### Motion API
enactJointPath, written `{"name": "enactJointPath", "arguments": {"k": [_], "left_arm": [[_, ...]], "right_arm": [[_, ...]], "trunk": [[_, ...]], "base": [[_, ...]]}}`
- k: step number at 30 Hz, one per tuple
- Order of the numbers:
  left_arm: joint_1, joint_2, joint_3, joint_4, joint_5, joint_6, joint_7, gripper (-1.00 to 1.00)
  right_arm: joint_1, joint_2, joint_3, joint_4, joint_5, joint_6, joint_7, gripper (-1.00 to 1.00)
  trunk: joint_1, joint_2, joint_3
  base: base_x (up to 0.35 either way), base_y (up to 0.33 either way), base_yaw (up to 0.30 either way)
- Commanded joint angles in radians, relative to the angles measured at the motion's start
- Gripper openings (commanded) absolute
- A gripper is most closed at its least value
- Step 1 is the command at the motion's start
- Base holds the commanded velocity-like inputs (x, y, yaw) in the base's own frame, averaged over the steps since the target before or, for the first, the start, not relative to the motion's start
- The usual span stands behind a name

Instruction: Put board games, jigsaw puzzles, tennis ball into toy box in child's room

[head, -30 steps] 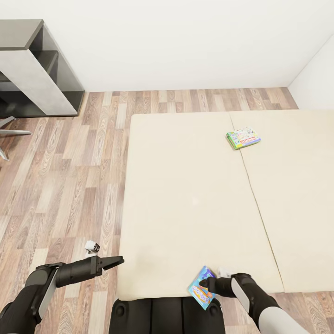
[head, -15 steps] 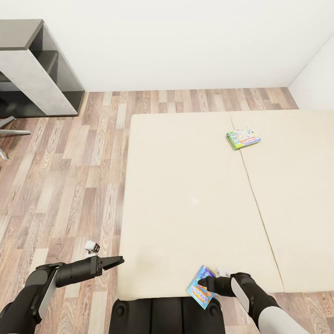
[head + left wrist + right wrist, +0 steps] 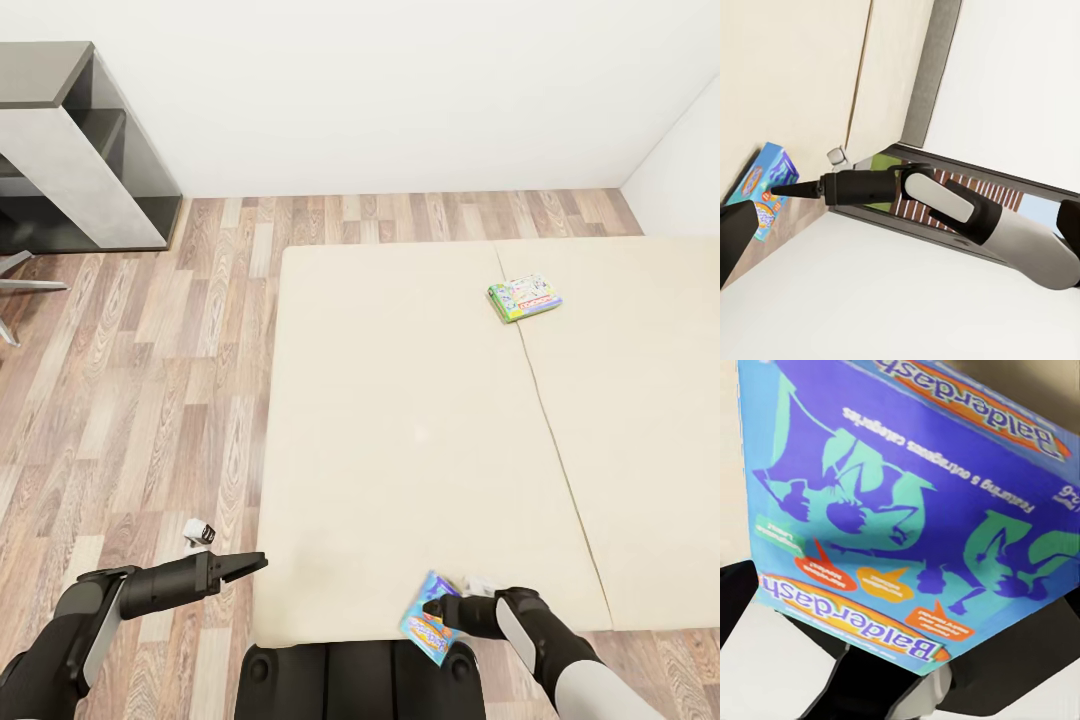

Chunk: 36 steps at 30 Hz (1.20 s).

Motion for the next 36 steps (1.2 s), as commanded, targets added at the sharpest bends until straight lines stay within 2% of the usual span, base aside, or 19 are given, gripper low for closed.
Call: {"name": "enactJointPath", "arguments": {"k": [1, 15, 26, 36], "left_arm": [[0.000, 0.000, 0.000, 0.000, 0.000, 0.011, -0.004, 1.00], [0.000, 0.000, 0.000, 0.000, 0.000, 0.010, -0.004, 1.00], [0.000, 0.000, 0.000, 0.000, 0.001, 0.010, -0.004, 1.00], [0.000, 0.000, 0.000, 0.000, 0.001, 0.011, -0.004, 1.00]], "right_arm": [[0.000, 0.000, -0.001, -0.003, -0.005, 0.006, 0.007, 1.00], [0.000, 0.001, -0.001, -0.006, -0.005, 0.006, 0.018, 1.00], [0.000, 0.017, -0.001, -0.006, -0.004, 0.000, 0.018, 1.00], [0.000, 0.021, -0.001, -0.006, -0.005, -0.015, 0.018, 1.00]], "trunk": [[0.001, -0.001, -0.001], [0.001, -0.001, -0.001], [0.001, -0.001, -0.001], [0.001, -0.001, -0.001]], "base": [[0.000, 0.000, 0.000], [0.000, 0.000, 0.000], [0.000, 0.000, 0.000], [0.000, 0.000, 0.000]]}}
